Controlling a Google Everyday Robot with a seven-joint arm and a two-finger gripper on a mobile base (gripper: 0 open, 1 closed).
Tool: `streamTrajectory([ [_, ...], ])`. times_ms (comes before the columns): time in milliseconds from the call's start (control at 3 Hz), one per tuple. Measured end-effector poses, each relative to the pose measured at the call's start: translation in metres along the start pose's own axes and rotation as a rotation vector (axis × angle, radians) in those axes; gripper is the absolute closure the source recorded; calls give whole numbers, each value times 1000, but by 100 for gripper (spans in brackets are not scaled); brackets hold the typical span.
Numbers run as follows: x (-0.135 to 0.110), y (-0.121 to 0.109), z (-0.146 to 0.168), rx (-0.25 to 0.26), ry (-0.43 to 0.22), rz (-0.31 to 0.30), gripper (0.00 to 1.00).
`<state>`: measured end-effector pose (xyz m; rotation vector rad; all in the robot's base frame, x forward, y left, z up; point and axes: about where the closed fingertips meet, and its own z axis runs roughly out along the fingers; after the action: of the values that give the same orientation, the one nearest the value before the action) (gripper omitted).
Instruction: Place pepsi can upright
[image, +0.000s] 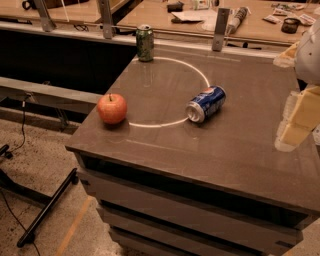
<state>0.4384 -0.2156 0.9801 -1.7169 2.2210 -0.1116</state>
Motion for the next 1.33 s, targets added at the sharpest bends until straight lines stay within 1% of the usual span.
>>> streamTrajectory([
  [333, 0, 0, 0, 0, 0, 0, 0],
  [667, -21, -30, 7, -24, -31, 105, 0],
  [1000, -40, -60, 19, -60, -45, 258, 0],
  [1333, -56, -83, 35, -85, -14, 420, 0],
])
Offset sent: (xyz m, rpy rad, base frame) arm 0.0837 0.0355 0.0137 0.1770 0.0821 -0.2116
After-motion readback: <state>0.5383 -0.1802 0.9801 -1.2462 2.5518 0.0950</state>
